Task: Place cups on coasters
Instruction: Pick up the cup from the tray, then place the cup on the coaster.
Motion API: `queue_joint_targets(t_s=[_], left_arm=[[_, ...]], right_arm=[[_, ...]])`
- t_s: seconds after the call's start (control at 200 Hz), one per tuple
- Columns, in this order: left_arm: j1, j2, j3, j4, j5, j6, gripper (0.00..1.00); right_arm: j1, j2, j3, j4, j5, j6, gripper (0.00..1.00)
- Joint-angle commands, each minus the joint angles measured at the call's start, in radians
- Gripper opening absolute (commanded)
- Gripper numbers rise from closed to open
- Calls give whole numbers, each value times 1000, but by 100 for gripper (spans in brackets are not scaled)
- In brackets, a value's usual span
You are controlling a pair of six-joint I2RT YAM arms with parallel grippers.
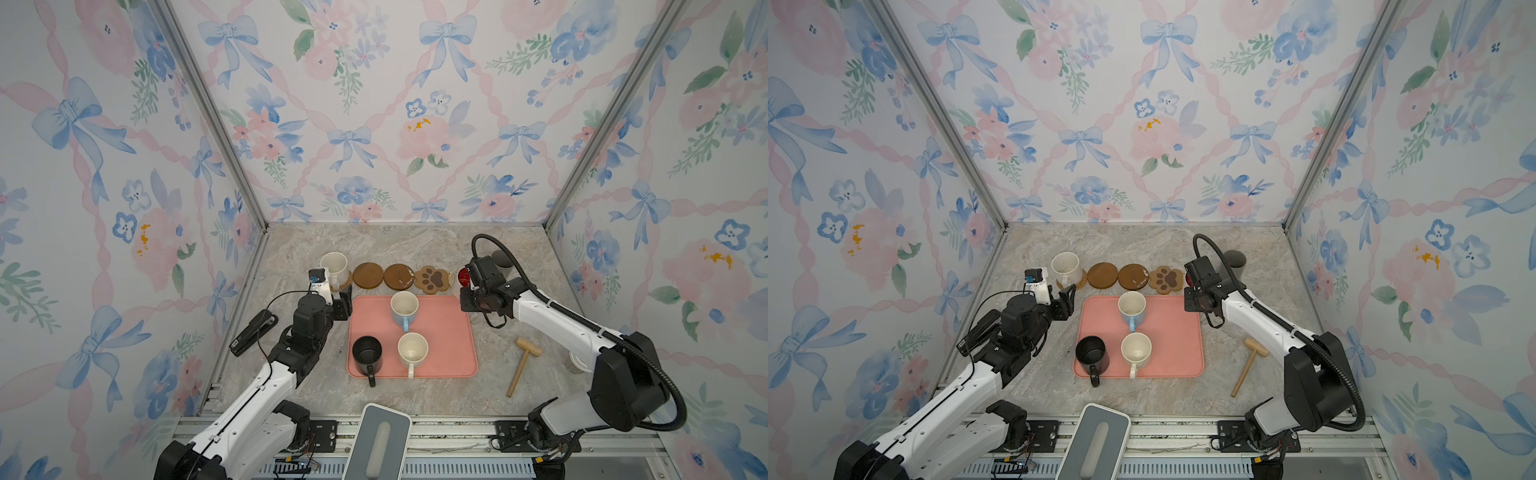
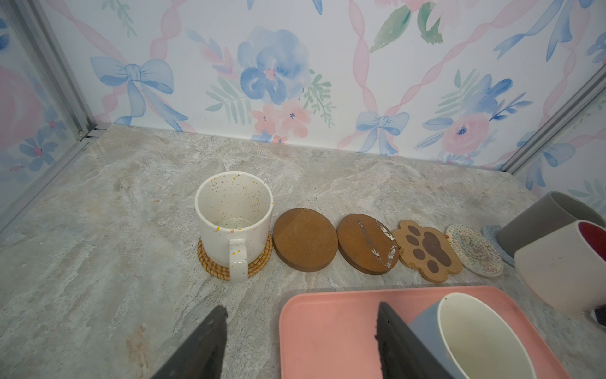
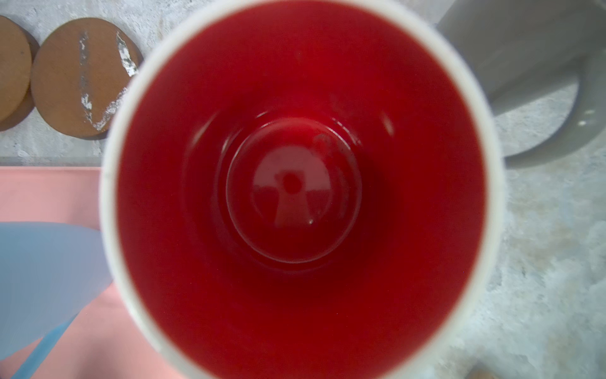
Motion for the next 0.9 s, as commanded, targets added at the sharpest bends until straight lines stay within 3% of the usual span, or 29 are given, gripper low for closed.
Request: queue_joint_targets(t_s=[0.0,0.34,0.895], left_arm=[[-10,7,18,-9,-18,-23,68],[-22,21,33,-8,-39,-18,68],[-37,44,45,-11,-60,-16,68]], right_arm=[[-31,39,65,74,-18,-41,0],[-102,143,152,114,-56,-92,0],[-130,291,245,124,-27,-120,0]])
